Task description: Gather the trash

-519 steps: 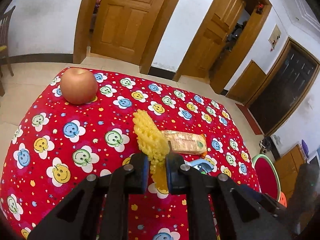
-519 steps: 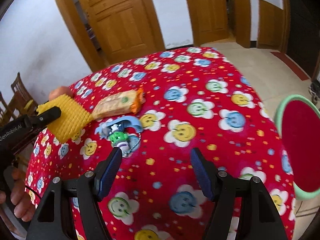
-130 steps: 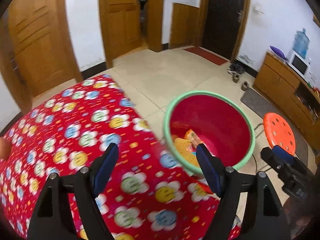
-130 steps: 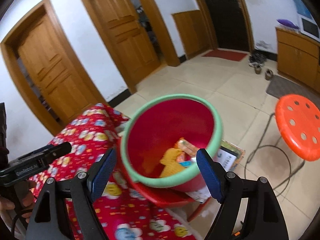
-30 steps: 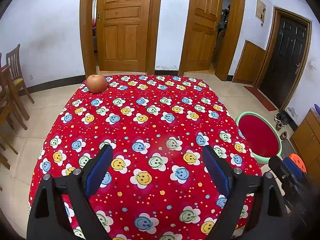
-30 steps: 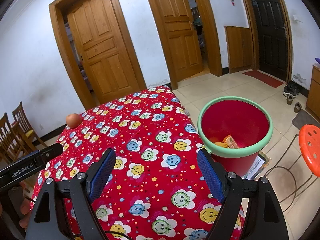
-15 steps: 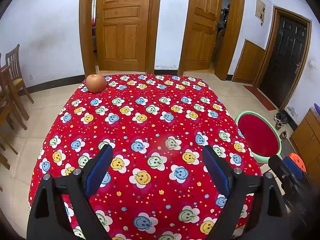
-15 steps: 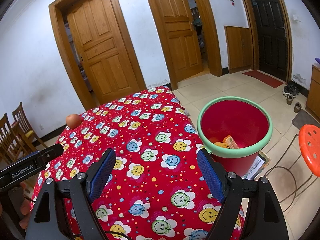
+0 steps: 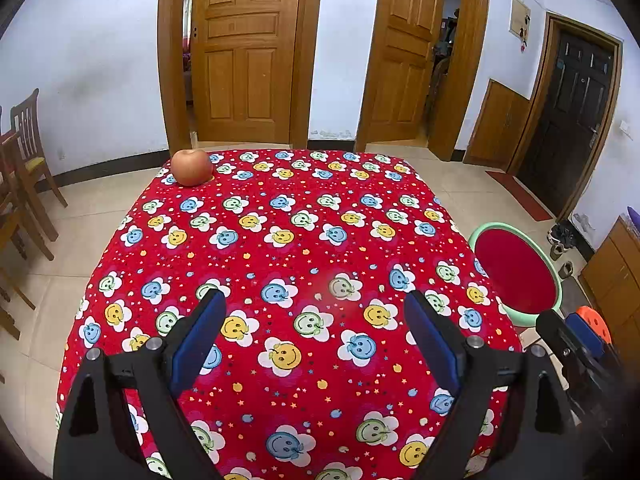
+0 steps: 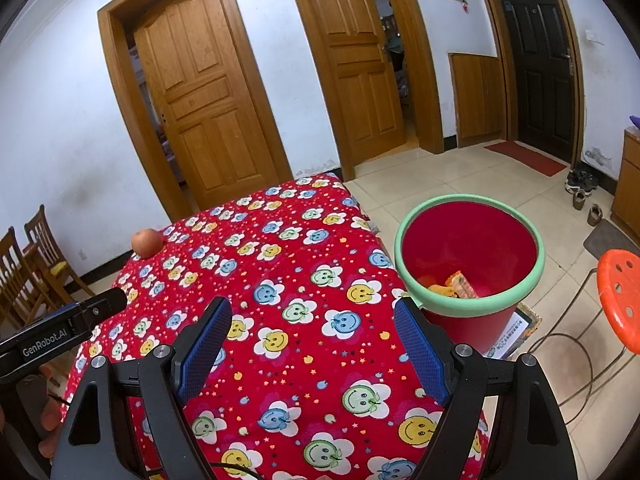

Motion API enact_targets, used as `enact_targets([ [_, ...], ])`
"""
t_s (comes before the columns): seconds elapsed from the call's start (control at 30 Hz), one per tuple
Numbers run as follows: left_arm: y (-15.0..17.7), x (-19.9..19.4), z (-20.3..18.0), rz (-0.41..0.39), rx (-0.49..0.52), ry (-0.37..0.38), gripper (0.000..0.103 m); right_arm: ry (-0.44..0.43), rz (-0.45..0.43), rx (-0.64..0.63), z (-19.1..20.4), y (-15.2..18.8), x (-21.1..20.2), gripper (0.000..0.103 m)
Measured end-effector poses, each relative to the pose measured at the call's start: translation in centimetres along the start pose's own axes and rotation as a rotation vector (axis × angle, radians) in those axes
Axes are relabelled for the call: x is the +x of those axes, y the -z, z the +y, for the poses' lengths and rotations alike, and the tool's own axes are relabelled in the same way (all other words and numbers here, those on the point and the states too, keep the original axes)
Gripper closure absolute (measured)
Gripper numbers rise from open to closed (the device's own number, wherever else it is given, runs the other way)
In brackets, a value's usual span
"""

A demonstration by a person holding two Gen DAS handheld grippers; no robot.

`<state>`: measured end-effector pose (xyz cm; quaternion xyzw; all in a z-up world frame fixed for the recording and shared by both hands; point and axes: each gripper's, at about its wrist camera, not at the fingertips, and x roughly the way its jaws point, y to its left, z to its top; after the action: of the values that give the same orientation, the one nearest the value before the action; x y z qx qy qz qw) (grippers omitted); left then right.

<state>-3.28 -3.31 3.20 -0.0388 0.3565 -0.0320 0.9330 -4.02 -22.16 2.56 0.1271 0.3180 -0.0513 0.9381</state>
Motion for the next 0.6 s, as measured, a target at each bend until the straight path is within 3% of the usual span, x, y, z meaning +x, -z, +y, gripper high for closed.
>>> enact_targets([
  [0.6, -0.24, -0.19, -0.30, 0.006, 0.001, 0.002, 0.014, 0.000, -0.006, 0.008, 0.11, -0.32, -0.11, 0.019],
])
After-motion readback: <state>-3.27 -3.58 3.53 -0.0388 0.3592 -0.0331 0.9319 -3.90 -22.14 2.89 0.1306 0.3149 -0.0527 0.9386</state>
